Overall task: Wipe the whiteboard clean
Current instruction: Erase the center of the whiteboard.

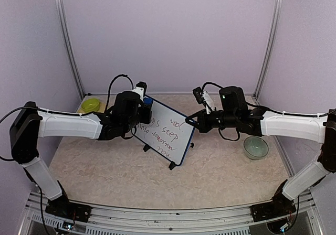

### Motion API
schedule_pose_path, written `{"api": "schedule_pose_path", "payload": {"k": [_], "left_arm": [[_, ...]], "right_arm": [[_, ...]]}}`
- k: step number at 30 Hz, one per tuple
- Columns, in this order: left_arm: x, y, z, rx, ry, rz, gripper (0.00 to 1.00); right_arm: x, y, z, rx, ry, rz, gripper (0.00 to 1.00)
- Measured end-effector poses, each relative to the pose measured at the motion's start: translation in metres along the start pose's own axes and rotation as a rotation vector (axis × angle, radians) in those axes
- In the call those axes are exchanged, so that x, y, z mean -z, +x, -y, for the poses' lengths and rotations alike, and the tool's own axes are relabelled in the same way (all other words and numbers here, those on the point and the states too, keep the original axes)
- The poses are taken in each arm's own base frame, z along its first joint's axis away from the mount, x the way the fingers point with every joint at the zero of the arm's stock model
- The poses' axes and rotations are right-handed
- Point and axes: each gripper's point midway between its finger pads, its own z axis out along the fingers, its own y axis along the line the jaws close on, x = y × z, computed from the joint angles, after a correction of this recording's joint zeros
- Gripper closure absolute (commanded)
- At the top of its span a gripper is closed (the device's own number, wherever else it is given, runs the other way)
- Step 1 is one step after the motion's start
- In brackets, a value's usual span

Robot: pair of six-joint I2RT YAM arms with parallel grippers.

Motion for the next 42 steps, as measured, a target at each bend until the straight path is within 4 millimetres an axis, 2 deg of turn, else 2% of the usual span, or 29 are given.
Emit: {"api": "schedule_pose_path", "payload": {"k": [6, 34, 38, 42], "left_arm": [[0.004, 0.001, 0.010, -0.026, 0.004, 0.005, 0.82], [0.053, 0.017, 0.129, -0.069, 0.362, 0.019, 0.82], [0.060, 0.017, 0.140, -0.070, 0.403, 0.022, 0.82], [0.059, 0.017, 0.138, -0.069, 0.384, 0.026, 0.82]], "right_arm": [[0.000, 0.000, 0.000, -0.001, 0.001, -0.003, 1.00], [0.000, 0.000, -0.001, 0.006, -0.003, -0.002, 1.00], [0.000, 0.000, -0.002, 0.012, -0.011, -0.002, 1.00], [0.000, -0.001, -0.003, 0.016, -0.015, -0.001, 1.00]]}}
